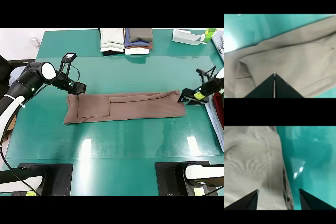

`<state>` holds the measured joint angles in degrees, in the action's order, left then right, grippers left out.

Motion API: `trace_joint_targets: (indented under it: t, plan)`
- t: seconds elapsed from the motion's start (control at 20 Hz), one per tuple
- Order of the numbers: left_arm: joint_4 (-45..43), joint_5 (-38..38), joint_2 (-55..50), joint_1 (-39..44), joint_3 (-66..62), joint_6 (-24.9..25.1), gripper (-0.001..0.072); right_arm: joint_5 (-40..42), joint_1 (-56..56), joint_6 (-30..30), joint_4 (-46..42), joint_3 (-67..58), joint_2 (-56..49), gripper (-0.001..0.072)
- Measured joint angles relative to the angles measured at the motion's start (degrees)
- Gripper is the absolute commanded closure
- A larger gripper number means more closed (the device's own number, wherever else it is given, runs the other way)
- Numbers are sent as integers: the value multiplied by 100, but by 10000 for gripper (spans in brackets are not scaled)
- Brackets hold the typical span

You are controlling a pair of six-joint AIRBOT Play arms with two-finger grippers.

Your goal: Fold the shirts.

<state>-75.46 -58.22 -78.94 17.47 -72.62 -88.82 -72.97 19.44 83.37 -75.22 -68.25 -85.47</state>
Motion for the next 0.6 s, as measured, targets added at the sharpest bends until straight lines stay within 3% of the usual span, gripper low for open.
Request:
trace_joint_targets:
  t: [0.15,0.2,0.3,0.35,0.6]
  plan:
    - [225,15,0,0,-7,22,682,310,-9,-20,291,402,9,167]
    - [267,15,0,0,-9,28,682,409,-50,-24,341,479,24,261]
    - [321,13,0,0,-9,46,682,566,-160,-44,420,590,22,580]
    - [348,9,0,0,-9,55,682,621,-216,-52,455,640,17,697]
    - [595,-50,-4,15,70,81,682,590,-363,-136,417,719,243,699]
